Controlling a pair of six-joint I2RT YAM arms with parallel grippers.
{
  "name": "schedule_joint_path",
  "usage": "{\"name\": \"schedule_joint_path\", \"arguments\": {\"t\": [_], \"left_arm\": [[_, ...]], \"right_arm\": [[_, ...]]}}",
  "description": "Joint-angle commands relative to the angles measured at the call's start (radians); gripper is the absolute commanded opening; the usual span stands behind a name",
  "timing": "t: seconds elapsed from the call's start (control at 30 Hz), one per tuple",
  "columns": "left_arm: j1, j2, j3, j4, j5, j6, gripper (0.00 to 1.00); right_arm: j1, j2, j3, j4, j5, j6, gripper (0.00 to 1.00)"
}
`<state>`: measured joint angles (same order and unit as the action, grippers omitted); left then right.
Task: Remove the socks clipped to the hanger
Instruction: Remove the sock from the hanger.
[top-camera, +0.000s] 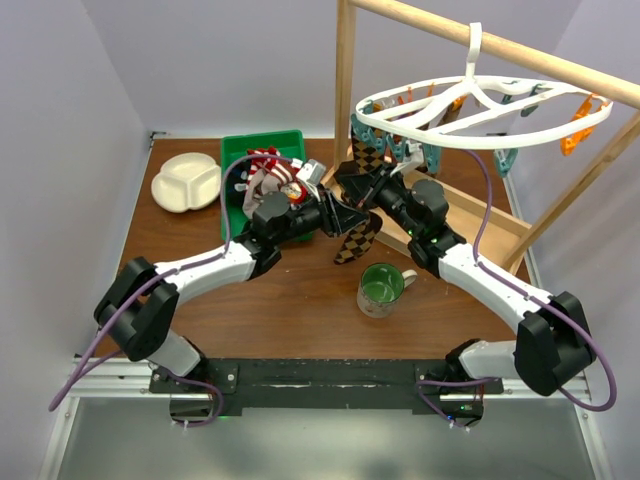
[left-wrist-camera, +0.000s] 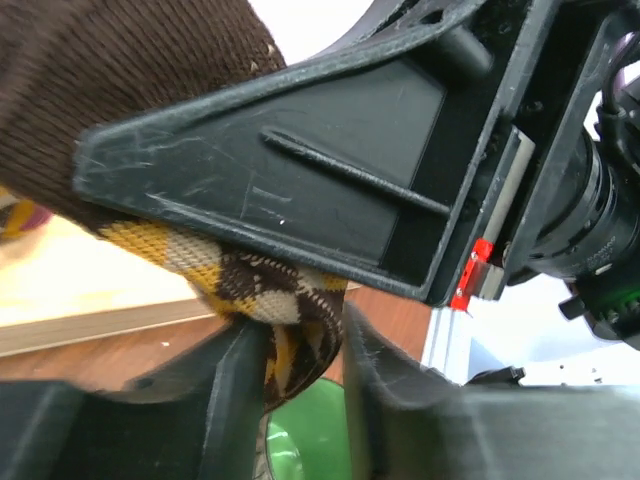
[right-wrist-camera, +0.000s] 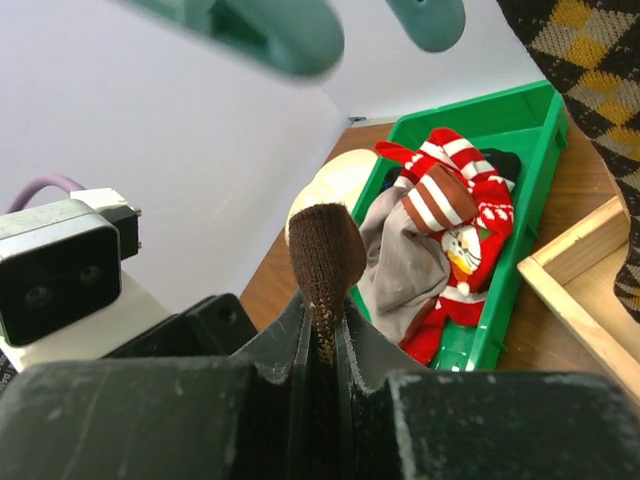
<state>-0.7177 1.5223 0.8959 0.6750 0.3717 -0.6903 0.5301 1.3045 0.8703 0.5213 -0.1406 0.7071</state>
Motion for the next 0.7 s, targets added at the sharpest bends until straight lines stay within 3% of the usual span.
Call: {"name": "schedule_joint_path", "arguments": {"t": [0.0, 0.07, 0.1, 0.2, 0.33, 0.47, 0.67], "left_arm": [[-0.015, 0.001, 0.038, 0.044, -0.065, -0.014, 0.1], [-0.015, -0.02, 0.026, 0.008, -0.15, -0.021, 0.0], [-0.015, -0.045, 0.012, -0.009, -0.184, -0.023, 0.0], [-0.014, -0.1, -0.012, -0.058, -0.295, -0.023, 0.0], [-0.006, -0.14, -0.008, -0.135, -0.398, 0.0, 0.0], [0.043, -0.154, 0.014, -0.199, -0.424, 0.011, 0.0], [0.174, -0.16, 0.052, -0.218, -0.376, 0.018, 0.0]], "right_arm": [[0.004, 0.004, 0.05, -0.007, 0.032, -0.008, 0.0], [0.002, -0.008, 0.045, -0.015, 0.05, -0.017, 0.11], [0.002, -0.011, 0.039, -0.018, 0.058, -0.021, 0.29], [0.004, -0.028, 0.03, -0.029, 0.087, -0.034, 0.55], [0.002, -0.06, 0.019, -0.061, 0.134, -0.04, 0.73], [0.002, -0.125, -0.016, -0.09, 0.2, -0.037, 0.8], [0.002, -0.197, -0.066, -0.147, 0.309, -0.043, 0.82]]}}
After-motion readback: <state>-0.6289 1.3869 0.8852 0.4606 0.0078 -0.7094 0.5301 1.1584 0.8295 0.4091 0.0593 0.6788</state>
